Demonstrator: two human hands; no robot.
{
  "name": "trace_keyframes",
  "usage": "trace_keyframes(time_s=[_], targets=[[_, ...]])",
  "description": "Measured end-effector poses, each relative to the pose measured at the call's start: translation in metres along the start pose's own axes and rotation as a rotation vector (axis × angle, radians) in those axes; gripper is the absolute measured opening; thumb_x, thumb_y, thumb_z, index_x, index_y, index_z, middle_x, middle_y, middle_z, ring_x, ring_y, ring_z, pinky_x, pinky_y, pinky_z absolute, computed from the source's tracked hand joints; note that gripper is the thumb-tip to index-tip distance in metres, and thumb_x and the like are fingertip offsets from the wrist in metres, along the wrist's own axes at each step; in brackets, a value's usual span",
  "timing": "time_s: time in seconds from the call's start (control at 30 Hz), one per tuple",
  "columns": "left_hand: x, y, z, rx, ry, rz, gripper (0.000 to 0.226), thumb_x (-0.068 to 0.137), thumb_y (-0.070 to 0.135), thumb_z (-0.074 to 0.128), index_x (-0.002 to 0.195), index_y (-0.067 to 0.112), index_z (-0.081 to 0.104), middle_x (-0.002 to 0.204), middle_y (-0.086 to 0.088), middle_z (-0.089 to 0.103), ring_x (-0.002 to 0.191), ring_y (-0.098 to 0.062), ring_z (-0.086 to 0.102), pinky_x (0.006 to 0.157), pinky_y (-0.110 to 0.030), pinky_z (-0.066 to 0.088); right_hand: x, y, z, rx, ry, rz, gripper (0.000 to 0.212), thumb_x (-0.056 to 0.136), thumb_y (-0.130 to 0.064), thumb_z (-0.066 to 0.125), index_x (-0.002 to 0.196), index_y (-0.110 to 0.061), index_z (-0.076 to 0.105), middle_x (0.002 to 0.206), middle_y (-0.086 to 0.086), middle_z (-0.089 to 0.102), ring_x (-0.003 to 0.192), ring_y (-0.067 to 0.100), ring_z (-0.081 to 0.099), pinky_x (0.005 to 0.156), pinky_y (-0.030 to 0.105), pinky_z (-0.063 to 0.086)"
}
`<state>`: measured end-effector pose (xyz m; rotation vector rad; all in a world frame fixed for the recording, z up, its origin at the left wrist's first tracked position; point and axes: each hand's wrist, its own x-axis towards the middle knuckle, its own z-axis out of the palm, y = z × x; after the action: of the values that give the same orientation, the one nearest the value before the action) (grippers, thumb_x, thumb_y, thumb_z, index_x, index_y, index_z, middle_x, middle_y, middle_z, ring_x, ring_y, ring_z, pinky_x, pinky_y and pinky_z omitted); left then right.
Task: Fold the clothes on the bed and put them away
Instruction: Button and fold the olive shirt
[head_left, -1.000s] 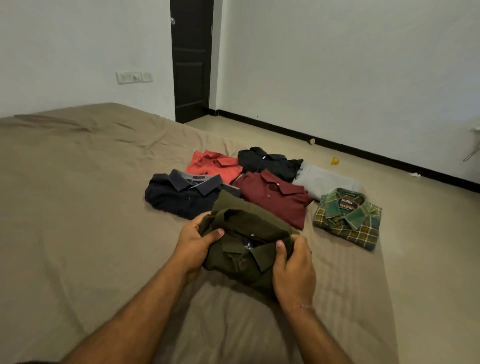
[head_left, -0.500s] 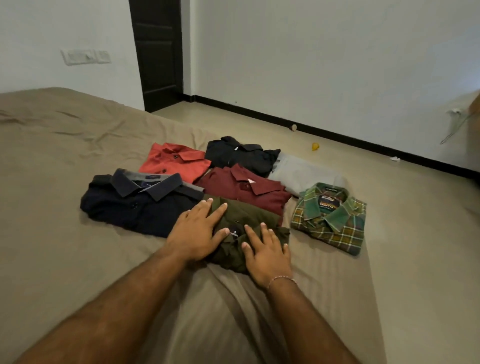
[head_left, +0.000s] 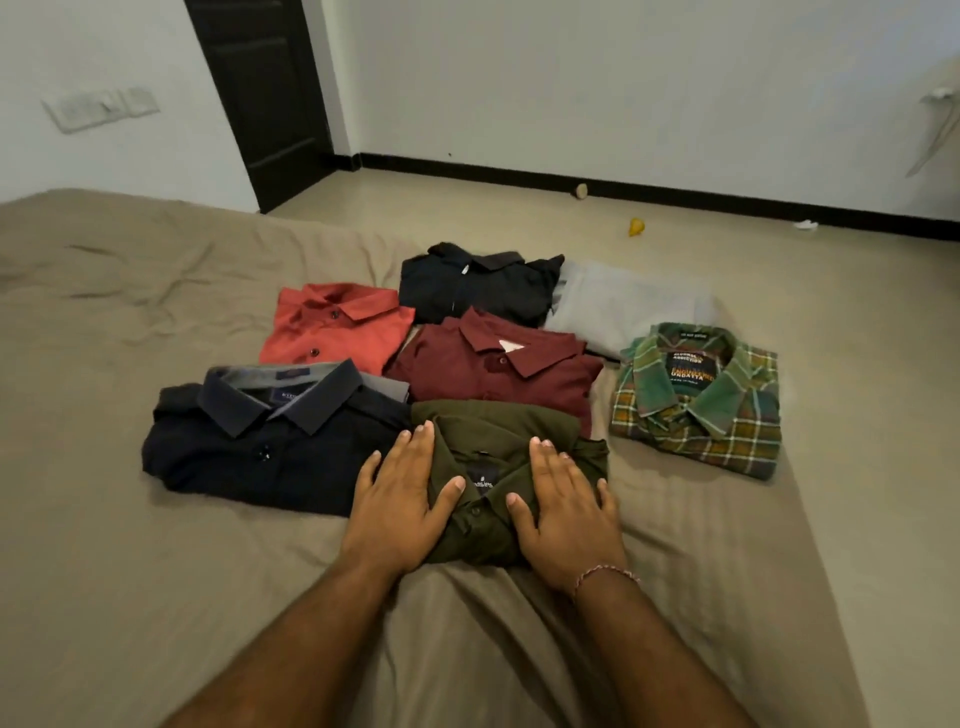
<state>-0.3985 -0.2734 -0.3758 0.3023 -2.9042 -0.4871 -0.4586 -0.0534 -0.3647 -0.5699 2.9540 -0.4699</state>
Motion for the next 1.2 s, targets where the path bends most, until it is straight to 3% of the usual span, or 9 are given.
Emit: trace_keyframes(time_s=[0.1,0.2,0.33,0.5,0.67,0.8,0.97,1.1,1.2], targets=[[0.005,0.007,-0.025,-0.022,-0.187,-0.061,0.091,0.096,0.077,0.019,0.167,0.022,0.002,0.174,0.005,0.011,0.16,-0.01,0.005,0.129,-0.041,0.005,-0.015,-0.008,-0.024,0.014,-0.066,0.077,0.075,0.101,-0.068,0.021,0.16,-0.044,-0.019,0.172,-0.012,-0.011,0.16,0.015,-0.005,0.126,0.055,-0.001],[0.008,0.012,-0.063,-0.014,-0.306,-0.07,0.092,0.1,0.067,0.042,0.167,0.016,0.004,0.173,-0.005,0.017,0.159,-0.02,0.016,0.127,-0.046,0.02,-0.06,-0.011,-0.044,0.03,0.118,0.167,0.077,0.102,-0.063,0.027,0.163,-0.036,-0.011,0.173,-0.004,-0.009,0.16,0.021,-0.001,0.127,0.053,0.009],[-0.012,0.027,-0.112,0.091,-0.082,0.025,0.085,0.098,0.053,0.055,0.165,0.018,0.016,0.169,-0.009,0.028,0.155,-0.026,0.029,0.119,-0.049,0.037,-0.12,-0.006,-0.06,0.073,0.252,0.254,0.073,0.104,-0.055,0.036,0.165,-0.031,0.002,0.174,0.0,-0.003,0.159,0.023,0.01,0.126,0.048,0.019],[-0.09,0.079,-0.148,0.007,-0.012,0.229,0.078,0.098,0.045,0.058,0.164,0.021,0.022,0.168,-0.005,0.032,0.153,-0.023,0.031,0.12,-0.045,0.036,-0.186,-0.008,-0.107,0.076,0.366,0.264,0.071,0.105,-0.052,0.038,0.165,-0.027,0.008,0.174,0.003,0.002,0.157,0.027,0.015,0.126,0.049,0.02],[-0.158,0.16,-0.177,0.071,-0.011,0.489,0.08,0.097,0.05,0.052,0.164,0.023,0.018,0.169,-0.004,0.027,0.156,-0.022,0.026,0.122,-0.05,0.032,-0.258,-0.007,-0.171,-0.004,0.5,0.218,0.069,0.104,-0.051,0.039,0.164,-0.025,0.016,0.173,0.005,0.01,0.157,0.027,0.016,0.124,0.053,0.023],[-0.182,0.242,-0.193,0.02,0.029,0.625,0.08,0.094,0.047,0.055,0.163,0.023,0.021,0.166,-0.006,0.034,0.152,-0.026,0.033,0.12,-0.052,0.034,-0.316,0.013,-0.213,-0.057,0.605,0.235,0.065,0.103,-0.05,0.041,0.161,-0.024,0.024,0.171,0.007,0.017,0.154,0.027,0.023,0.123,0.052,0.026],[-0.23,0.361,-0.185,-0.028,-0.004,0.829,0.08,0.098,0.045,0.057,0.164,0.023,0.019,0.166,-0.005,0.033,0.15,-0.027,0.035,0.121,-0.05,0.033,-0.427,0.078,-0.248,-0.185,0.629,0.435,0.065,0.103,-0.048,0.043,0.16,-0.023,0.026,0.17,0.008,0.02,0.15,0.03,0.03,0.122,0.053,0.024],[-0.263,0.443,-0.158,-0.049,-0.12,0.978,0.08,0.098,0.042,0.058,0.165,0.024,0.016,0.168,-0.002,0.03,0.153,-0.026,0.03,0.122,-0.051,0.031,-0.496,0.13,-0.273,-0.197,0.688,0.593,0.058,0.1,-0.047,0.045,0.152,-0.019,0.039,0.16,0.006,0.035,0.14,0.032,0.042,0.114,0.053,0.036],[-0.289,0.512,-0.133,-0.046,-0.195,1.095,0.081,0.098,0.04,0.058,0.165,0.023,0.016,0.168,-0.003,0.03,0.153,-0.026,0.03,0.121,-0.049,0.032,-0.545,0.17,-0.286,-0.204,0.694,0.698,0.057,0.101,-0.047,0.045,0.151,-0.02,0.039,0.158,0.004,0.037,0.139,0.029,0.042,0.111,0.05,0.038]])
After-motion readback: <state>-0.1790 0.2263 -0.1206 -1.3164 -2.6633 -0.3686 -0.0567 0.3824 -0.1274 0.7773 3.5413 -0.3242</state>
